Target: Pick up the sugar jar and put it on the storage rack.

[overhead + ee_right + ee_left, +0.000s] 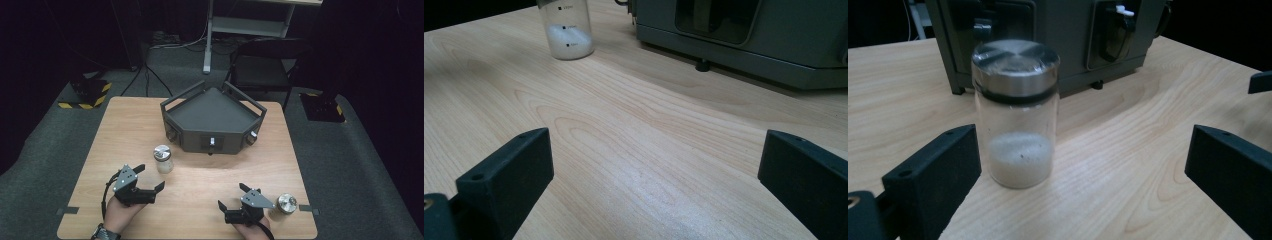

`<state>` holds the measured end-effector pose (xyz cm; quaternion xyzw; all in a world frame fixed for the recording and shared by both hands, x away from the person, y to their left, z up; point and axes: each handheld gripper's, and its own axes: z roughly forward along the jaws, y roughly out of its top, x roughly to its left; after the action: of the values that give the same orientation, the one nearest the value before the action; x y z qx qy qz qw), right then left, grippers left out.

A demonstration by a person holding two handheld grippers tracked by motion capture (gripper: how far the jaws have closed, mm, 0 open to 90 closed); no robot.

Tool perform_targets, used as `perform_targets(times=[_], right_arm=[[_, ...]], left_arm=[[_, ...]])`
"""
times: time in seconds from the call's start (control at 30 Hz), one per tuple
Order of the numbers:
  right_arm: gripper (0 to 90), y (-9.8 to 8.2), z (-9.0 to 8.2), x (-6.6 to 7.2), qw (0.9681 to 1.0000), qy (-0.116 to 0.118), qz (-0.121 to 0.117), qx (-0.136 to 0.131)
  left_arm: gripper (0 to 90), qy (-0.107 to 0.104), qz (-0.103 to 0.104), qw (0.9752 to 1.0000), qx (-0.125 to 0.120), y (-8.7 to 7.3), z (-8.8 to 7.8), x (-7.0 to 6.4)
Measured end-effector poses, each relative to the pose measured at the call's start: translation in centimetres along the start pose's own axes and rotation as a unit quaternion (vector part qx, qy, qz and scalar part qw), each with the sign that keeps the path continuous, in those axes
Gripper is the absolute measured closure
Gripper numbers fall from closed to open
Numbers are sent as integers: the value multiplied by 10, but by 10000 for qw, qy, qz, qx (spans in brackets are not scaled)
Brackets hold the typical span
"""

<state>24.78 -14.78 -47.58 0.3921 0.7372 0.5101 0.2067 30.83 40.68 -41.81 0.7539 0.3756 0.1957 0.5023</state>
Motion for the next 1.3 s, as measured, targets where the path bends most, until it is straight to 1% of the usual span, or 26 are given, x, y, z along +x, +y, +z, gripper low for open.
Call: perform_targets(times=[0.27,0.43,0.53,0.7,1.03,1.13,1.3], right_arm=[[8,0,0,0,10000,0,0,-9],[8,0,0,0,10000,-3,6,-13],[8,-1,0,0,10000,-1,8,-17],[8,-1,0,-1,10000,9,20,-16],[8,-1,-1,-1,10000,19,24,-32],[8,-1,-1,-1,10000,24,25,-33],[8,-1,-1,-2,10000,20,31,-38]], left_arm=[[16,54,37,10000,0,11,11,6],[16,35,-73,10000,-25,14,18,13],[16,53,-81,10000,-12,16,21,15],[17,105,-95,9999,21,22,30,20],[24,154,-134,9998,76,25,44,23],[35,173,-194,9996,57,25,47,24],[74,168,-304,9993,101,26,52,28]])
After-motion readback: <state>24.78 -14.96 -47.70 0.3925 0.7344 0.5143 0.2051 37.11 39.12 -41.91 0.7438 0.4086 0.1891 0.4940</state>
